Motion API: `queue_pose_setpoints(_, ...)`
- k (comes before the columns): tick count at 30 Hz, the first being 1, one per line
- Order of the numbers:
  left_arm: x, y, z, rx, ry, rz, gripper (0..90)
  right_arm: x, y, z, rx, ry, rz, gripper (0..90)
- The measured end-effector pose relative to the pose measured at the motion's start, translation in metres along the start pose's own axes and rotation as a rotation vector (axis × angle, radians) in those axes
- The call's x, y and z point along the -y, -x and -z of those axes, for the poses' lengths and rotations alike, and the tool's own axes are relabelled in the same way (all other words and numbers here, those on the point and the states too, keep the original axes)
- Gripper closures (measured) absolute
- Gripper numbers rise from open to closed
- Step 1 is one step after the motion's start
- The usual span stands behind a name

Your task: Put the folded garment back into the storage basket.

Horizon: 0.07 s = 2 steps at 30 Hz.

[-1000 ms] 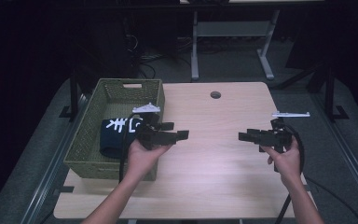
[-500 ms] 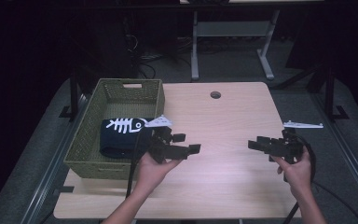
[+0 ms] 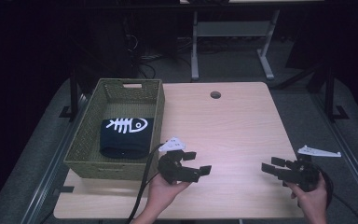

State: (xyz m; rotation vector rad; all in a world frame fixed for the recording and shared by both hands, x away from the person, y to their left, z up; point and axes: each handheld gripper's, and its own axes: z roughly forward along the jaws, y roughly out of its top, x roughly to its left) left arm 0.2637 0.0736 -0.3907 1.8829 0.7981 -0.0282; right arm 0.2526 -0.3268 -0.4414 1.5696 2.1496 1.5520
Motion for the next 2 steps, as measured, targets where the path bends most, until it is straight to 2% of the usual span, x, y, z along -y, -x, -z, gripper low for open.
queue_pose_setpoints(2,0.0073,0.0028,-0.0004,0.008,-0.001,-0.018,20.8,0.0085,-0.0032,0.0027,0.002,0.01,-0.002,24.0)
